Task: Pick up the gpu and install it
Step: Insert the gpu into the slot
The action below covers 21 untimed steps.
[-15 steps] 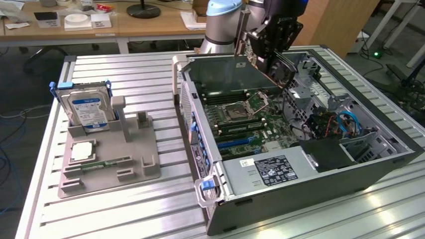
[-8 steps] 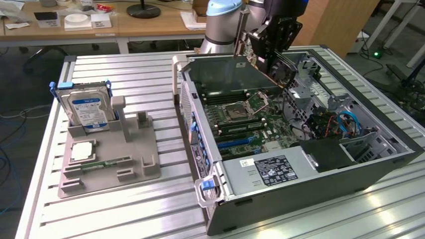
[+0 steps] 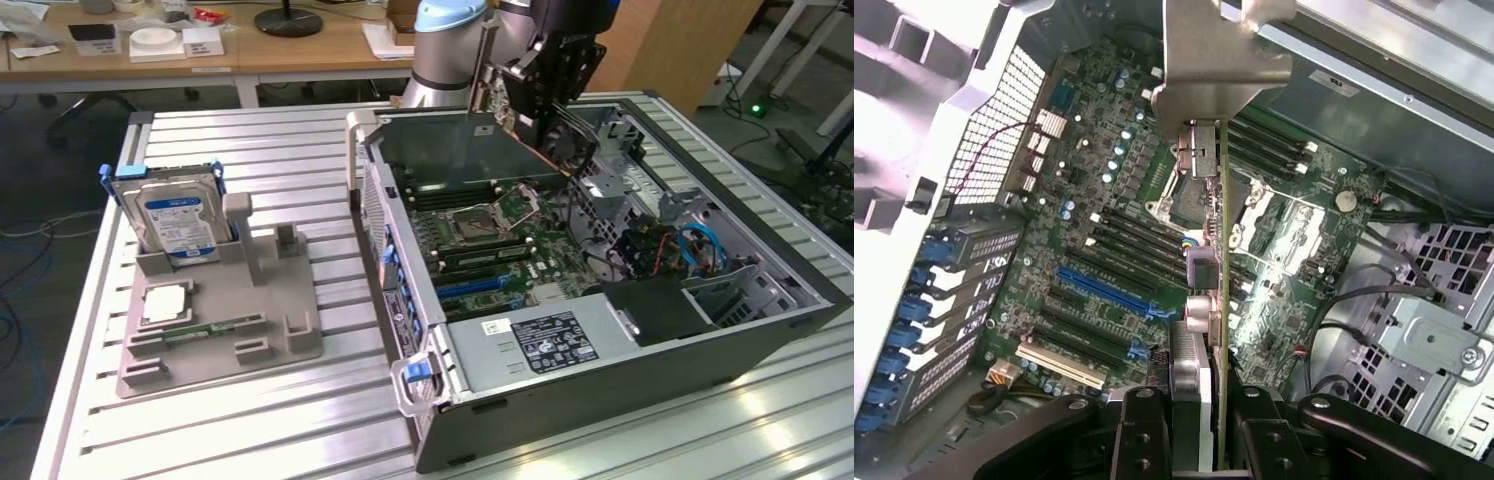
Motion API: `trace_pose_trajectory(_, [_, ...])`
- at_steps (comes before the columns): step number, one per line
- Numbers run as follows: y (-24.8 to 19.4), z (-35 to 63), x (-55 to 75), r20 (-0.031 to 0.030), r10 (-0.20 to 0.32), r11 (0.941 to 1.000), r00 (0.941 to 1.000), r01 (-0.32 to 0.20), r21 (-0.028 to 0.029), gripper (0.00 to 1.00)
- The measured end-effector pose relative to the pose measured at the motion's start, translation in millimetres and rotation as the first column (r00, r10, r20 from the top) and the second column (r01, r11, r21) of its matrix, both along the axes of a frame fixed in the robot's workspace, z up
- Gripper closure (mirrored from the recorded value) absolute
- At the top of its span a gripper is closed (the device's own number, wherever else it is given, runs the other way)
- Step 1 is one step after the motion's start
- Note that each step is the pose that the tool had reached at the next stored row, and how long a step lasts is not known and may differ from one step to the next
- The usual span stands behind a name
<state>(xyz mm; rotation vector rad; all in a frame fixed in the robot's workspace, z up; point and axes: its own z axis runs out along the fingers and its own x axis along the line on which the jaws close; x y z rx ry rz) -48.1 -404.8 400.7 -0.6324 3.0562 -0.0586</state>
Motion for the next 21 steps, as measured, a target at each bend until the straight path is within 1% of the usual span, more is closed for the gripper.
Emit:
trace_pose_trajectory(9, [-0.3, 0.0, 0.0, 0.0, 0.053, 0.9986, 0.9986, -0.053, 0.0, 0.72])
trace_pose_trajectory(21, [-0.4, 0.0, 0.0, 0.0, 0.117, 0.9931, 0.9931, -0.117, -0.0001, 0.72])
